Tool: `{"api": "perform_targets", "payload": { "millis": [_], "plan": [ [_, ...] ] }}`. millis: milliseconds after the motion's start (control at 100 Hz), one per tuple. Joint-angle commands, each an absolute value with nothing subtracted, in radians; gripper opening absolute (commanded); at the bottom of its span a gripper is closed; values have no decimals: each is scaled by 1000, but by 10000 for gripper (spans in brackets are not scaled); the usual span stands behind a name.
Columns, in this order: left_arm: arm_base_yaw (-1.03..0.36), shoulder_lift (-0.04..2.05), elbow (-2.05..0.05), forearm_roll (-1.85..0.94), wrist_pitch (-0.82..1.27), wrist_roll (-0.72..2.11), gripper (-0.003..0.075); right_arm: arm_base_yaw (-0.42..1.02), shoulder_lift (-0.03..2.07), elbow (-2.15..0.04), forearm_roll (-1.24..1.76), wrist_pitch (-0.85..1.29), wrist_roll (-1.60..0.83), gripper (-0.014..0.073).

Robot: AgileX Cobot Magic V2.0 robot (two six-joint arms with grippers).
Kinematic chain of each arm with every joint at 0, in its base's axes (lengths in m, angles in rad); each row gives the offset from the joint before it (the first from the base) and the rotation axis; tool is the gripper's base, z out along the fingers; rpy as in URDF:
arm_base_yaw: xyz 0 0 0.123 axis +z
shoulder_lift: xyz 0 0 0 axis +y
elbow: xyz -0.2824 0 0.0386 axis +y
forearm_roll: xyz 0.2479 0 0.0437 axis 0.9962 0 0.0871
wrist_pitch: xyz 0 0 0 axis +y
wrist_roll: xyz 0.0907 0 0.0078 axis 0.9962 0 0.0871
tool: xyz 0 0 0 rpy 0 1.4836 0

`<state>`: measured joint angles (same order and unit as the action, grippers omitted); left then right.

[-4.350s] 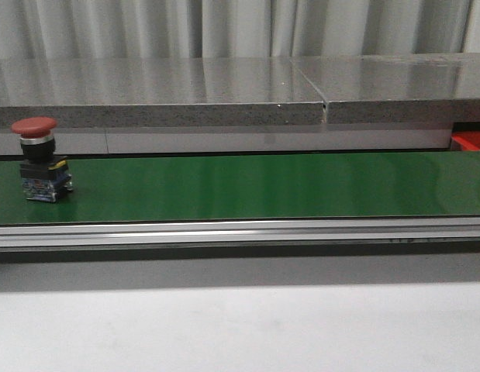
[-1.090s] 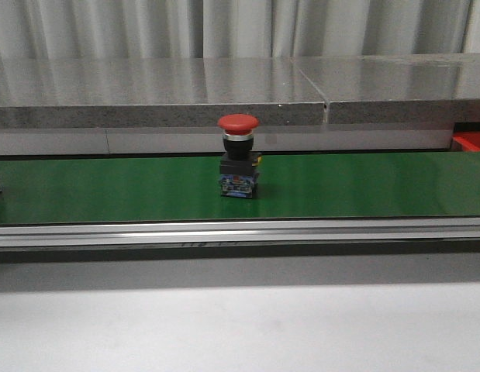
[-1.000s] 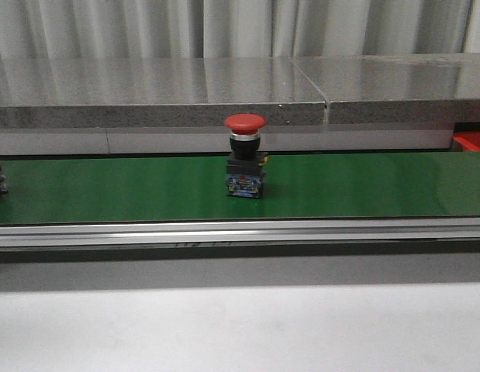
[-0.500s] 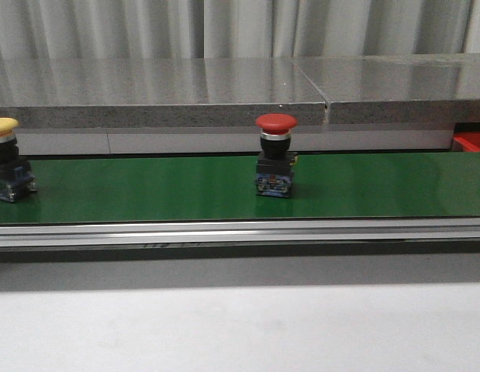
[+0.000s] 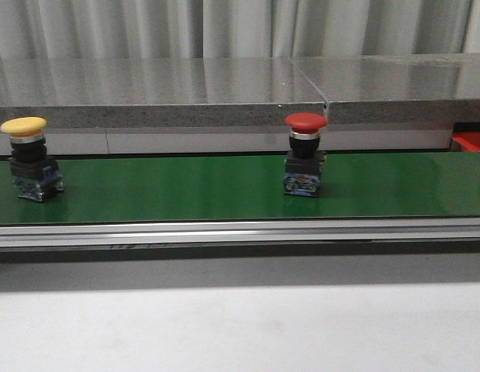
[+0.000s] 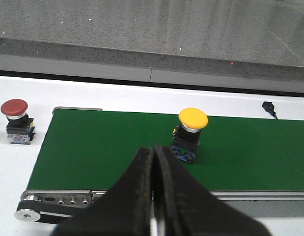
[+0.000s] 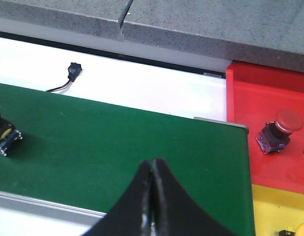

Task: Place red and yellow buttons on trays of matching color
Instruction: 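Move the right gripper to the red button at the belt's end and grasp it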

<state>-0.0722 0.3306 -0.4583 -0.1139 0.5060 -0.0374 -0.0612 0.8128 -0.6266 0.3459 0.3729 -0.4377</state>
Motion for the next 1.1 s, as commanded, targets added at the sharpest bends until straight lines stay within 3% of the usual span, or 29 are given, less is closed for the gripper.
{"api": "perform_targets", "payload": {
  "millis": [0,40,160,230,340,620,1090],
  "plan": [
    [-81,340,-487,-123,438,-38,-19,-60,800,-653,355,337,-447,69],
    [-81,340,-487,-123,438,-38,-19,-60,800,-653,355,350,-447,148],
    [-81,340,-487,-123,438,-38,-19,-60,800,-653,356,385,-447,512],
    [-81,340,-487,-123,438,-38,-19,-60,800,-653,356,397,-447,671],
    [-81,340,-487,-123,438,-38,-19,-60,801,-653,356,421,-447,633],
    [-81,340,-487,-123,438,-38,-19,-54,916,-702,360,524,-463,633],
    [-81,340,-487,-123,438,-38,-19,118,1263,-893,361,504,-479,633]
  ]
}}
